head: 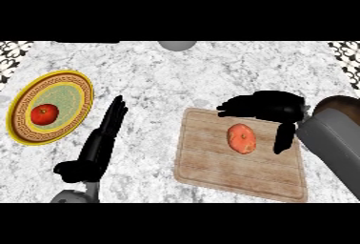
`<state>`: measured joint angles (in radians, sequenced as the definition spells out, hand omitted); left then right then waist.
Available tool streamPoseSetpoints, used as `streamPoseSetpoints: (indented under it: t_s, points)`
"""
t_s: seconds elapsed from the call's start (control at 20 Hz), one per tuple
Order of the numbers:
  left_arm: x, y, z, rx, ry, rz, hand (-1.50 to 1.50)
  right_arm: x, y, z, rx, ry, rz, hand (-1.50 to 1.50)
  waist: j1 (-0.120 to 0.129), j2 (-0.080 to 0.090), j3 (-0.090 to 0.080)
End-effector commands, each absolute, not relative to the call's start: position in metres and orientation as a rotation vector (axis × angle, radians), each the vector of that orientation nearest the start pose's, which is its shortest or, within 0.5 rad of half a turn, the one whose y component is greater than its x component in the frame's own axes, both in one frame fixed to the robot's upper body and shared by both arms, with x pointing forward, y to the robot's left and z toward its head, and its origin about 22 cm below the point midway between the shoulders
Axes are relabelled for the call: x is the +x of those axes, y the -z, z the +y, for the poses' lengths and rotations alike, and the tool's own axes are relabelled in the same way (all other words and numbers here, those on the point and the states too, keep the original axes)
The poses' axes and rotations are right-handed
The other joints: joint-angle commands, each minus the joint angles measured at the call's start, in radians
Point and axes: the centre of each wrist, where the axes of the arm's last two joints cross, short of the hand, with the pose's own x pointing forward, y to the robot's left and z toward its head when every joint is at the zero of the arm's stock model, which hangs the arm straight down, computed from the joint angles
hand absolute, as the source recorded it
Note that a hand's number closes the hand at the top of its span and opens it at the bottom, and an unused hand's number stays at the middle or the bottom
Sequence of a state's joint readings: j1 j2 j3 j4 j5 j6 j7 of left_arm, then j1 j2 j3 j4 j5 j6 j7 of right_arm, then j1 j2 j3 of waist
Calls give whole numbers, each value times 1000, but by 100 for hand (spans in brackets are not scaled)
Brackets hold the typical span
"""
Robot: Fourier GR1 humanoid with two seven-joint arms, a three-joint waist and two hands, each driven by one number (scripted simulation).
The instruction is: Pick the squash from the cutting board and place it in the pan
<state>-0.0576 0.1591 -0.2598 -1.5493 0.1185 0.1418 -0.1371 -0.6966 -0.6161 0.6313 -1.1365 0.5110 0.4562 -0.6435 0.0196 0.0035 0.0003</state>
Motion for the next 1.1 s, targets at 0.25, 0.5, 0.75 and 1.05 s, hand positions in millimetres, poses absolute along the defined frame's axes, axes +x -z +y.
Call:
streamPoseSetpoints:
  t_s: [0.25,0.5,0.75,1.05]
  points:
    - [245,-4,180,-82,147,-1689,0,355,-46,-236,140,-2031,-1394,-150,-16,-3,0]
    - [237,10,191,-64,133,-1697,0,364,-52,-247,106,-1999,-1389,-150,-17,-3,0]
    - [234,3,204,-71,130,-1694,0,365,-54,-236,143,-1933,-1431,-150,-18,-4,0]
    - [244,-8,205,-53,126,-1706,0,370,-17,-194,144,-1967,-1384,-150,-9,-2,0]
